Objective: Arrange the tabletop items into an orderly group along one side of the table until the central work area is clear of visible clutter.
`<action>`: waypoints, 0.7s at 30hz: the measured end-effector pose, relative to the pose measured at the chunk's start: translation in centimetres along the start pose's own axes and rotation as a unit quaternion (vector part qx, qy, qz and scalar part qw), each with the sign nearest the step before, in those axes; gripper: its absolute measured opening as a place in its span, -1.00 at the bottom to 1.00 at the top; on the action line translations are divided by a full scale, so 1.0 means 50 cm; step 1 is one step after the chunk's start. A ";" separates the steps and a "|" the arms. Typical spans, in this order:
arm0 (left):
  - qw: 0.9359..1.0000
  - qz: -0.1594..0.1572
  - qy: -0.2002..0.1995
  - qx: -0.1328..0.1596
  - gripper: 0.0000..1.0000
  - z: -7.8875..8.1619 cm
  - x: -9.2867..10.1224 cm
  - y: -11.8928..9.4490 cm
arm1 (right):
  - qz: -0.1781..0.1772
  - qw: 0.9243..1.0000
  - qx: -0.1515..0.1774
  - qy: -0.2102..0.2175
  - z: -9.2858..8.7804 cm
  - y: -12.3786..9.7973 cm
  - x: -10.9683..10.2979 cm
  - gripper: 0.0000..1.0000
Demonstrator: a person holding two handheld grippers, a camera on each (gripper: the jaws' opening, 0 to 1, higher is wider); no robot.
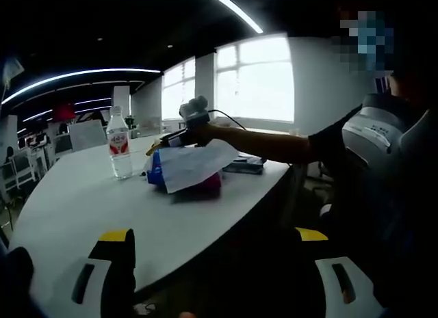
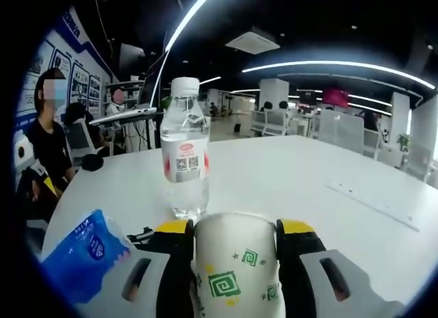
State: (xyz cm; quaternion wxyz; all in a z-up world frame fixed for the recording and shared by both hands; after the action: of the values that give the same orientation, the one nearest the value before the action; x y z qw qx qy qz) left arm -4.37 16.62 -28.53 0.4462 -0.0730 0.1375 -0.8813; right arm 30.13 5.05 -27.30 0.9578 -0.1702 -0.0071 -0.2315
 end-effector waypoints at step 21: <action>1.000 -0.004 -0.002 -0.001 0.88 -0.002 -0.003 0.006 | 0.000 1.000 -0.012 -0.007 -0.005 -0.006 -0.003 0.00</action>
State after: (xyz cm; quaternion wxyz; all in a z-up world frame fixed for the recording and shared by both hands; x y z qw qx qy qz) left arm -4.06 16.58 -28.72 0.4432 -0.0756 0.1370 -0.8826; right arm 29.87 4.78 -27.45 0.9556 -0.1832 -0.0112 -0.2306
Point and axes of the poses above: the point that each gripper's makers call its tool centre point, and the gripper's own axes: y roughly forward along the fingers, x roughly to its right, z roughly out of its top, the point moved 5 cm from there along -y, roughly backward along the fingers, and after that the axes turned 1 degree about -y, right-handed, at the moved point
